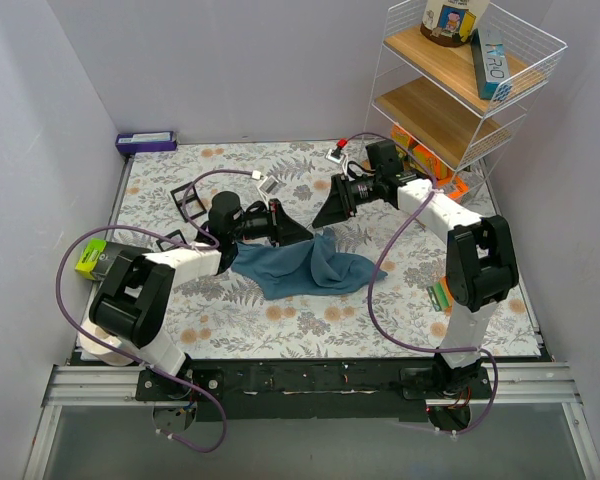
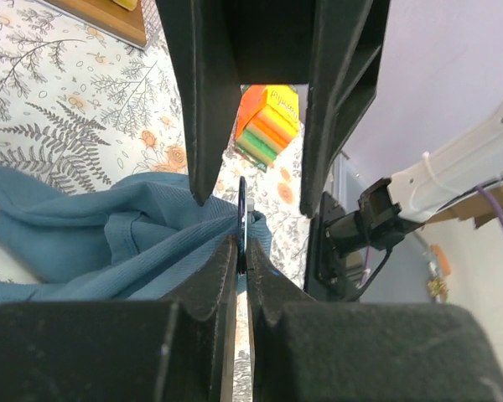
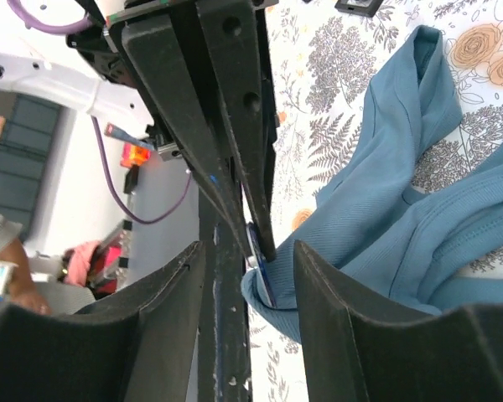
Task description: Remove the brooch from the garment
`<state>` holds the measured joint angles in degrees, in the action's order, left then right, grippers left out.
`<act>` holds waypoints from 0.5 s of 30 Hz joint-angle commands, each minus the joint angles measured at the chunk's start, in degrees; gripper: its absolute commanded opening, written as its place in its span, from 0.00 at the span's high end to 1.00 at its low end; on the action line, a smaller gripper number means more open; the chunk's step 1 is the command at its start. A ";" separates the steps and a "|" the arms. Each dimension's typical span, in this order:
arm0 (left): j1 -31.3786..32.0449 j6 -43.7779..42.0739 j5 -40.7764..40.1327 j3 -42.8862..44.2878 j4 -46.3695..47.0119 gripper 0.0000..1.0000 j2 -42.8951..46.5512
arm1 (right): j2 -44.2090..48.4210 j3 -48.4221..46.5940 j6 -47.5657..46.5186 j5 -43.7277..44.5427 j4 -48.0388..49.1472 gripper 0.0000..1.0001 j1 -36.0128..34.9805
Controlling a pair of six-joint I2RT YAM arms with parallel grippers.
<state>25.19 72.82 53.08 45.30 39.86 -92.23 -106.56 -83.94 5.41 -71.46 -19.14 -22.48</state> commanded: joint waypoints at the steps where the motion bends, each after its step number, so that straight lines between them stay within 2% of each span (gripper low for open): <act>1: -1.54 11.18 -3.41 -1.78 7.07 1.00 3.02 | 0.92 3.08 11.99 -1.14 13.42 0.46 -0.02; 8: -3.92 15.51 -5.18 -1.71 9.10 1.00 1.96 | 1.45 6.24 15.41 2.03 14.74 0.50 -0.11; 15: -4.01 14.64 -3.78 -0.91 9.45 1.00 0.73 | 0.66 7.04 18.75 1.15 17.72 0.64 -0.02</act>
<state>21.17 87.33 48.84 43.22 46.52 -92.29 -106.50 -76.42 20.93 -69.19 -5.74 -22.50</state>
